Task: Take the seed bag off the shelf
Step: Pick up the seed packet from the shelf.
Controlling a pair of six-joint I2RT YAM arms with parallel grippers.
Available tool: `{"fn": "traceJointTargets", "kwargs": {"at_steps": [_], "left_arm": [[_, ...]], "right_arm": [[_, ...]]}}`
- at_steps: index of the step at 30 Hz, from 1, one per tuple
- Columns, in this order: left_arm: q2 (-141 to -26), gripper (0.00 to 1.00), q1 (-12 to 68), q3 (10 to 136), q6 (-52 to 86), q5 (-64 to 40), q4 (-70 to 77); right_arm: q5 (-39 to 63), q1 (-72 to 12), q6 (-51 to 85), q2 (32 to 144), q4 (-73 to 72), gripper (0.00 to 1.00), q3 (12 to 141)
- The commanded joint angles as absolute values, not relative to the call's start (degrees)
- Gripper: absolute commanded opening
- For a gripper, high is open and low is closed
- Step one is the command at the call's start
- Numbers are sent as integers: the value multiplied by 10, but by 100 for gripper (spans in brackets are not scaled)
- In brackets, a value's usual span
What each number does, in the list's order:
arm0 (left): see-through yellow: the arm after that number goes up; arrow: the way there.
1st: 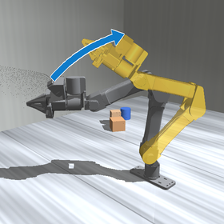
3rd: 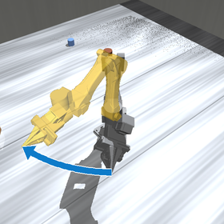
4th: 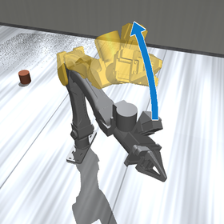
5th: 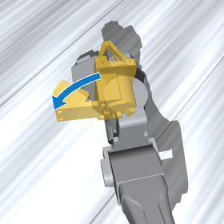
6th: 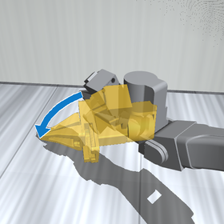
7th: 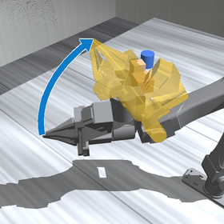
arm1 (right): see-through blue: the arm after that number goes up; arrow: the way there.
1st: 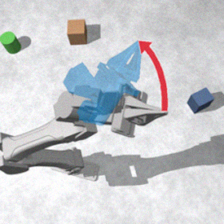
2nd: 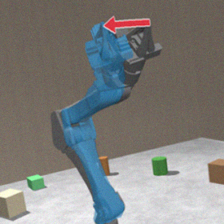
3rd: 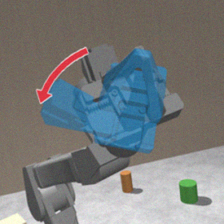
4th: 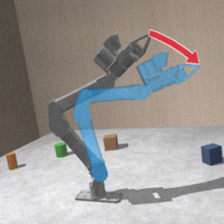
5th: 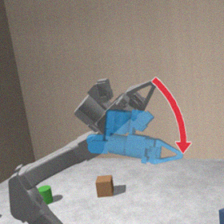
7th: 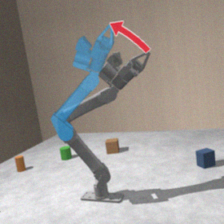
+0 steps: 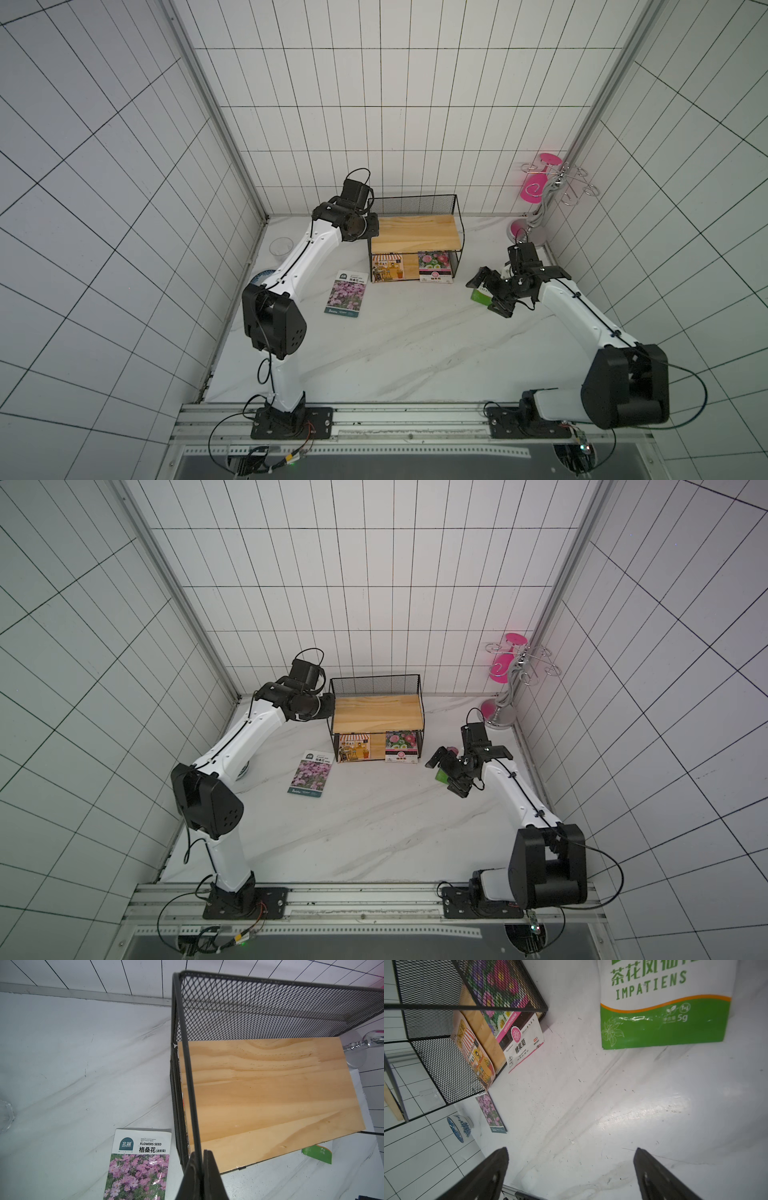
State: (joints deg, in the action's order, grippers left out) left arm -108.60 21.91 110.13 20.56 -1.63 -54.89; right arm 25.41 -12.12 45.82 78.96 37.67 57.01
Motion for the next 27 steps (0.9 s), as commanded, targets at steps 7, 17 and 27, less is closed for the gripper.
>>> {"fn": "traceJointTargets", "kwargs": {"at_steps": [7, 17, 27], "left_arm": [[-1126, 0, 203, 1080, 211, 15, -599], [-1111, 0, 202, 1061, 216, 16, -593], [-1107, 0, 202, 1049, 219, 14, -590]], "right_arm": [[249, -144, 559, 855, 219, 93, 542], [223, -174, 647, 911, 96, 88, 516], [182, -216, 682, 990, 43, 82, 557]]}}
